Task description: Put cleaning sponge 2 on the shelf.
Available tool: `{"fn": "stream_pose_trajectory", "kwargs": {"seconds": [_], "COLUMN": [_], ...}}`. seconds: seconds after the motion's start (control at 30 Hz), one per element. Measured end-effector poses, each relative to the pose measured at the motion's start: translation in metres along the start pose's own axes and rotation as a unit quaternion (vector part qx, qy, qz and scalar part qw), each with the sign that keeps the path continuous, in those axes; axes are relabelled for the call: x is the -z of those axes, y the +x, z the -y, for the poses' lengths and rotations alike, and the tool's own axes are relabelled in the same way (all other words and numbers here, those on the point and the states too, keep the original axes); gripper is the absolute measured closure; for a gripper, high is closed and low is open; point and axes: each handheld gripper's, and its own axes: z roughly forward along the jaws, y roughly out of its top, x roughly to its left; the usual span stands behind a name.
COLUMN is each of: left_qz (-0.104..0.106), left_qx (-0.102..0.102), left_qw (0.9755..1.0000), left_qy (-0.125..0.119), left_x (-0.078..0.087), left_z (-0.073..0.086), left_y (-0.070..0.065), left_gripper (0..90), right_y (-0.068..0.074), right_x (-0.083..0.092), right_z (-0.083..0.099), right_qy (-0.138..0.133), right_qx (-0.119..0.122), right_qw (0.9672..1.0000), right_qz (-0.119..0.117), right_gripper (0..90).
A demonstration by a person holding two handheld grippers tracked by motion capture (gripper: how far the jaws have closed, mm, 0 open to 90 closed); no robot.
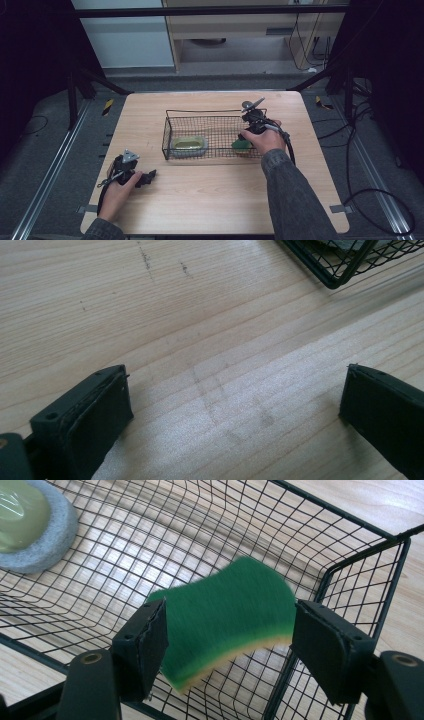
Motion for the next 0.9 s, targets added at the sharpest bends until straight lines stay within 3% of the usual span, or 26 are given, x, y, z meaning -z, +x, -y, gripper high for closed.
{"fn": "stream_pose_trajectory", "kwargs": {"seconds": [0.53, 0.9], "left_qz": [0.001, 0.001], "left_qx": [0.002, 0.001], "left_qw": [1.0000, 1.0000], "left_qy": [-0.001, 0.000], "left_x": [0.000, 0.000], "left_z": [0.000, 0.000], "left_y": [0.000, 0.000], "left_gripper": [0.0, 0.0], "right_y": [-0.008, -0.015], "right_x": [0.009, 0.015], "right_z": [0.005, 0.014], "right_qy": [-0.024, -0.065], "right_qx": [0.000, -0.009], "right_qw": [0.9996, 0.9978], "right_qz": [0.011, -0.005], "right_gripper": [19.1, 8.1]}}
